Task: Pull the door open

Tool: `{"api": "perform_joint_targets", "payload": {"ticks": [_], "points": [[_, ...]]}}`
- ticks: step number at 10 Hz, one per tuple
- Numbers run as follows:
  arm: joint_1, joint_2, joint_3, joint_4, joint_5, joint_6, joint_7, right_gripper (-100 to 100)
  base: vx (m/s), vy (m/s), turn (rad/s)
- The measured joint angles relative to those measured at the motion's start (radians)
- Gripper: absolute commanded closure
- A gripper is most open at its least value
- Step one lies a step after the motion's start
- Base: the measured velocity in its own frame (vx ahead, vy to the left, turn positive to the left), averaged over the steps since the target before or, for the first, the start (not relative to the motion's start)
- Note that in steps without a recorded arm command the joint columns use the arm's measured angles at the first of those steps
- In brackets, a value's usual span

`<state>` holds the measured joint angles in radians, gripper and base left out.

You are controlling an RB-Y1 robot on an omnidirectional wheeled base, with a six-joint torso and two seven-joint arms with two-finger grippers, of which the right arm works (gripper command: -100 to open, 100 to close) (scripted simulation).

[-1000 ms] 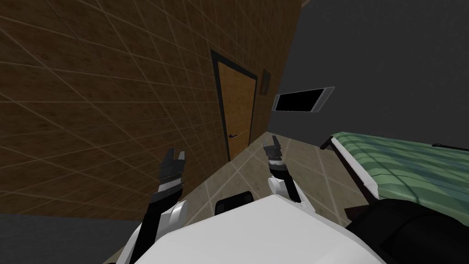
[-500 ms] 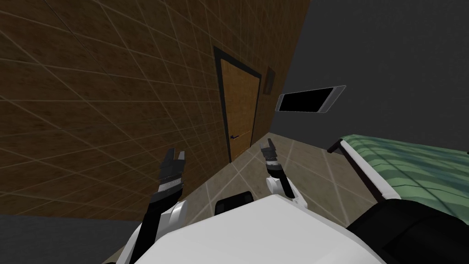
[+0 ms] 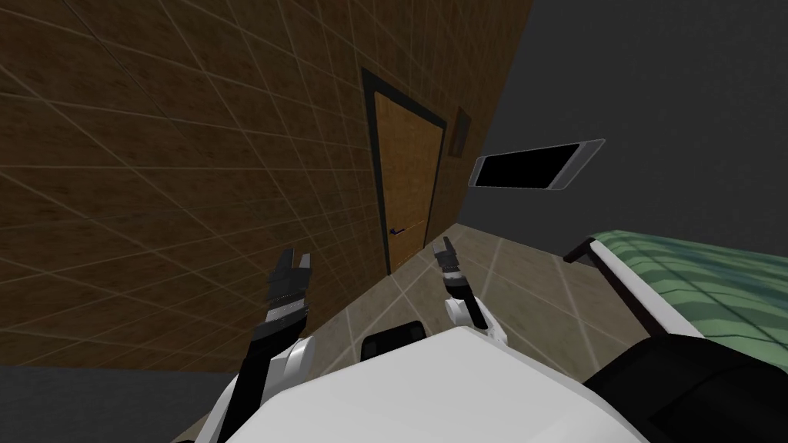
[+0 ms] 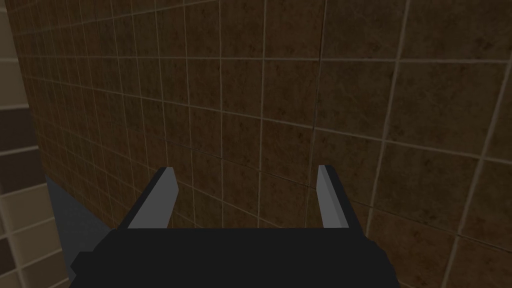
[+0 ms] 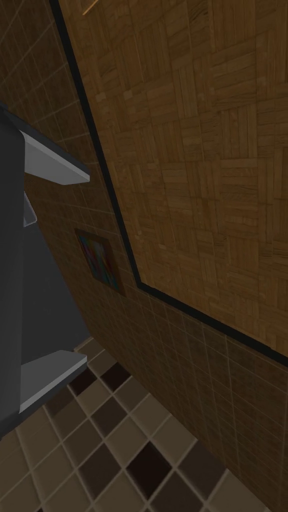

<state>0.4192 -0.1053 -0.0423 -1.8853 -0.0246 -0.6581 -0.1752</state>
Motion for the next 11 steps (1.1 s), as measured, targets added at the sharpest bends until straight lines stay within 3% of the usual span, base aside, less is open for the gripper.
{"api": "perform_joint_targets", "payload": {"ticks": [4,11], "points": [[-0.031,-0.03,0.008,0.113,0.013,-0.037,-0.029,-100,0.064,-0.007,0.05],[-0.089,-0.064,0.025,0.29,0.037,-0.092,-0.063,-100,0.059,-0.011,0.063]]}}
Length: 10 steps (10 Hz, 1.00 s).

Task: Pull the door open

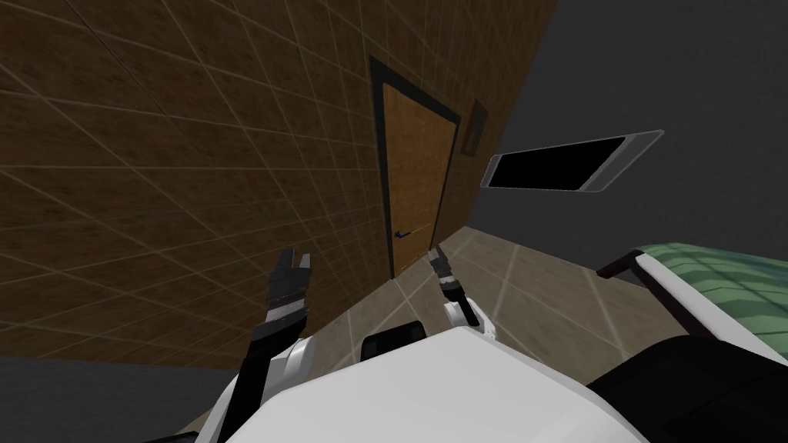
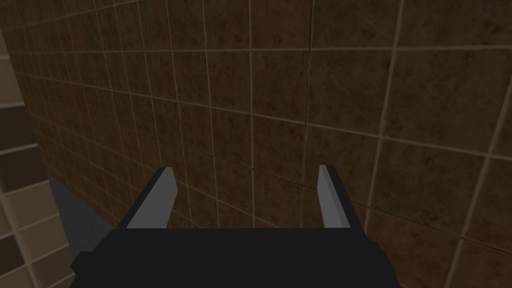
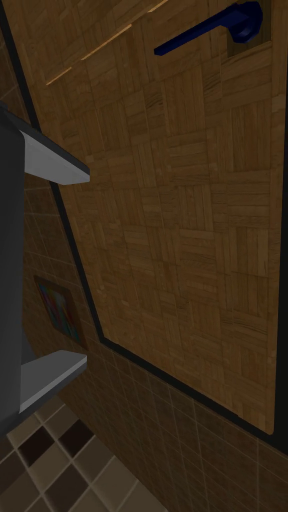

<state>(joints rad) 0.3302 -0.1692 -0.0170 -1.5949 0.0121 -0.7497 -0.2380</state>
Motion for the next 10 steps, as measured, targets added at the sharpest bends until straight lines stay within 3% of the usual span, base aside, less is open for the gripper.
{"api": "perform_joint_targets", "payload": {"ticks": [10], "points": [[-0.089,-0.058,0.022,0.27,0.034,-0.077,-0.058,-100,0.057,-0.01,0.051]]}}
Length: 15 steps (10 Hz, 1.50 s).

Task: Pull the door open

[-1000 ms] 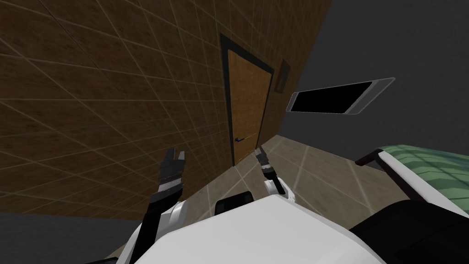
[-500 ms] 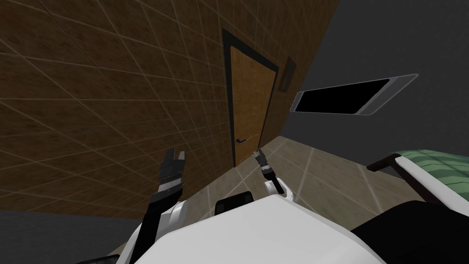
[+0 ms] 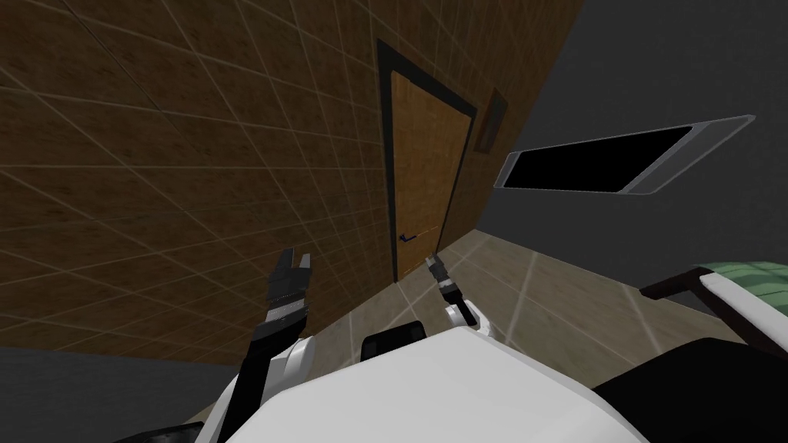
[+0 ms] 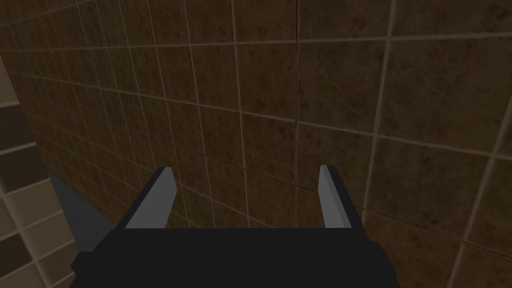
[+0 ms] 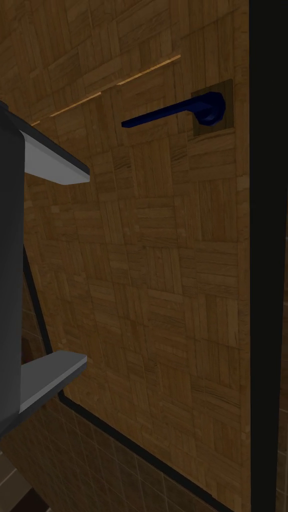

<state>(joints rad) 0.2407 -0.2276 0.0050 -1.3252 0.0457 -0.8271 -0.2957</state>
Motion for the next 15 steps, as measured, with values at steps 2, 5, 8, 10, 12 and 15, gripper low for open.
{"api": "perform_joint_targets", "payload": {"ticks": [2,5,8,10,12,15], "points": [[-0.01,-0.008,0.004,0.047,0.006,-0.015,-0.008,-100,0.062,-0.013,0.076],[-0.046,-0.028,0.011,0.132,0.016,-0.038,-0.028,-100,0.07,-0.016,0.056],[-0.065,-0.048,0.018,0.205,0.027,-0.06,-0.047,-100,0.052,-0.016,0.042],[-0.083,-0.057,0.021,0.257,0.032,-0.075,-0.056,-100,0.041,-0.009,0.042],[-0.093,-0.065,0.025,0.297,0.037,-0.088,-0.064,-100,0.06,-0.017,0.064],[-0.116,-0.084,0.03,0.376,0.046,-0.114,-0.082,-100,0.064,-0.025,0.056]]}}
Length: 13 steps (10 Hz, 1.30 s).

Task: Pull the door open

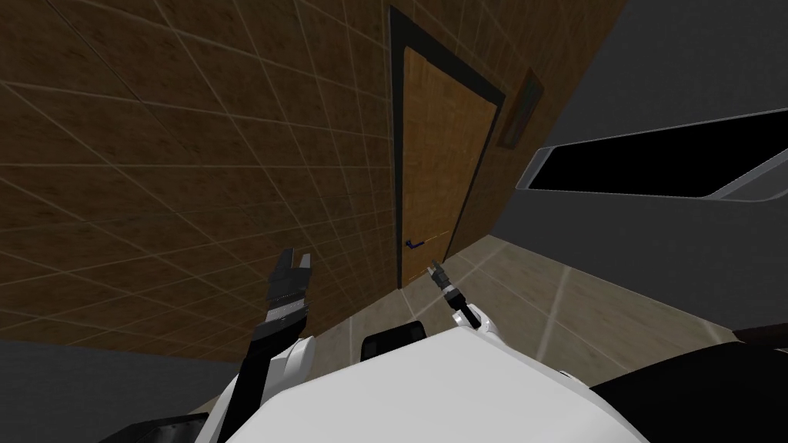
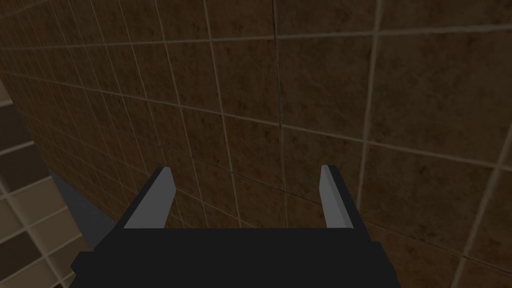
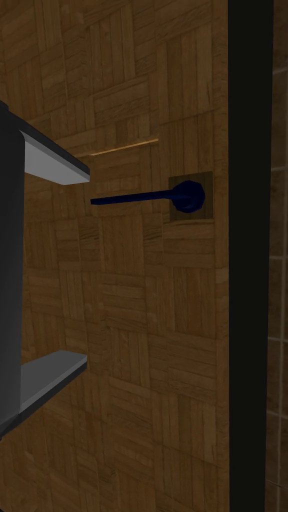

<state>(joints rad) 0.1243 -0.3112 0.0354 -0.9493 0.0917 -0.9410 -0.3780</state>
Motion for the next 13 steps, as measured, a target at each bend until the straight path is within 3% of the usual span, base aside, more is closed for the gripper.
{"api": "perform_joint_targets", "payload": {"ticks": [10,11,13], "points": [[-0.1,-0.056,0.023,0.289,0.035,-0.084,-0.057,-100,0.088,-0.028,0.056],[-0.1,-0.062,0.026,0.301,0.038,-0.086,-0.063,-100,0.051,-0.017,0.01],[-0.1,-0.068,0.014,0.324,0.029,-0.097,-0.064,-100,0.166,0.033,0.315]]}}
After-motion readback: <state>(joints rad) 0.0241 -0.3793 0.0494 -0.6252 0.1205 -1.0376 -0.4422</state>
